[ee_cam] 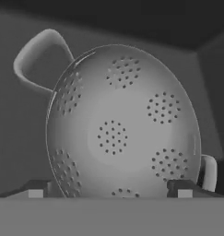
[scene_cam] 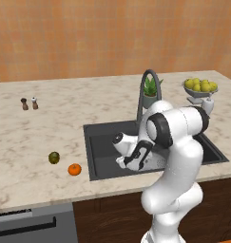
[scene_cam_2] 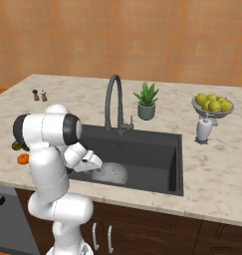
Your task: Put the colander in the sink, put the kiwi, orange in the colander, and turn on the sink faucet and pour water over the colander.
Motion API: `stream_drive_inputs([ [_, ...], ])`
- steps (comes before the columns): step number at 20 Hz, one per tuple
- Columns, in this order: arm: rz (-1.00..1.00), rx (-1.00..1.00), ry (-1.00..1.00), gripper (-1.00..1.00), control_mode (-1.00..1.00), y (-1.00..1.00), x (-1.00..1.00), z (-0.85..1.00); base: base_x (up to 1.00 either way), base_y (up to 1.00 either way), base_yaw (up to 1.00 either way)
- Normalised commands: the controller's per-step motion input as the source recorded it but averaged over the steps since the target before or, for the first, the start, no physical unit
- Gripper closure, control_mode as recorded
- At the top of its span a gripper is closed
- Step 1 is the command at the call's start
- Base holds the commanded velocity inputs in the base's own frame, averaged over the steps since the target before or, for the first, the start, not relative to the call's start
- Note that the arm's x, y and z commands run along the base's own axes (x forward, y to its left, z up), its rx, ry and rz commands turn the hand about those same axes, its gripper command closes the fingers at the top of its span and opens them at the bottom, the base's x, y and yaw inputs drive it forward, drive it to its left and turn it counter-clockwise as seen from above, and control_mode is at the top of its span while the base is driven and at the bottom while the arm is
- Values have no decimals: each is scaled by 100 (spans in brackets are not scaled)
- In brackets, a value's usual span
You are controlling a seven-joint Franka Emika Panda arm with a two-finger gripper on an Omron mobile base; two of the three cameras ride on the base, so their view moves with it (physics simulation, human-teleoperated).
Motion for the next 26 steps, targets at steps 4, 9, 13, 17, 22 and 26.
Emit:
stream_drive_inputs([
  [4, 1, 4, -12, -100, -100, 41, -12, 100, 0, 0, 0],
  [9, 7, 19, -2, -100, -100, 55, 0, 100, 0, 0, 0],
  [13, 10, 20, 0, -100, -100, 67, 0, 100, 0, 0, 0],
  [17, 9, 18, 1, -100, -100, 72, 0, 96, 0, 0, 0],
  [22, 10, 11, 6, -100, -100, 82, -10, 38, 0, 0, 0],
  [26, 12, 3, 8, -100, -100, 89, -19, -1, 0, 0, 0],
])
